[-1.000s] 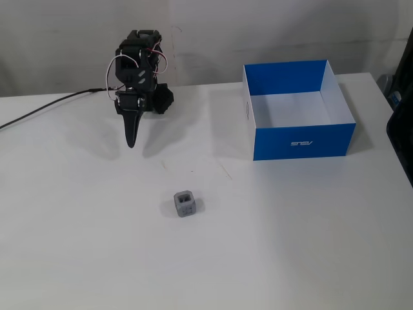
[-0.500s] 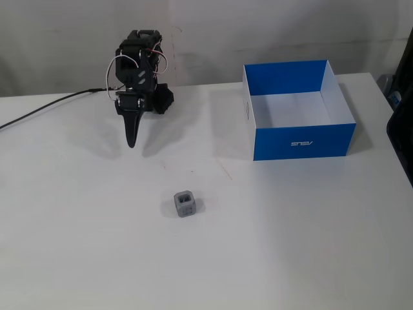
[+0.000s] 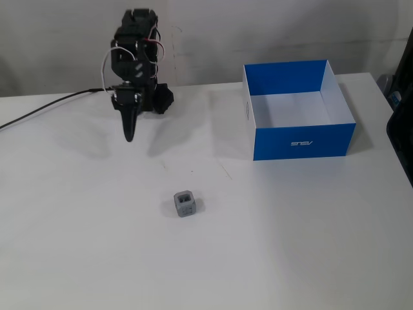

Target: Grasp the gray block and put it in the box.

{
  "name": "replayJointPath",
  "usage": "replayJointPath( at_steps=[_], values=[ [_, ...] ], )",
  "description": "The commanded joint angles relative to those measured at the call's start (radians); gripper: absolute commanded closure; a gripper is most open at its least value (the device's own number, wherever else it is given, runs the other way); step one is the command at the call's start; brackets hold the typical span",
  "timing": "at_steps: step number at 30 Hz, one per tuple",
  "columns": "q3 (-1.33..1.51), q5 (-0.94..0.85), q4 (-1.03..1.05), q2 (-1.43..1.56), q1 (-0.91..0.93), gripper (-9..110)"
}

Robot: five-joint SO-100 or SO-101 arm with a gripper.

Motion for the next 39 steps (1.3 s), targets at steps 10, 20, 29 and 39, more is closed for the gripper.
replayJointPath(
  at_steps=[10,20,29,39],
  values=[
    [-0.658,-0.002,0.034,-0.634,-0.032,101],
    [-1.028,0.000,0.130,-0.930,0.103,101],
    [-1.350,-0.002,0.212,-1.239,0.218,101],
    [-1.703,-0.026,0.305,-1.537,0.348,101]
  ],
)
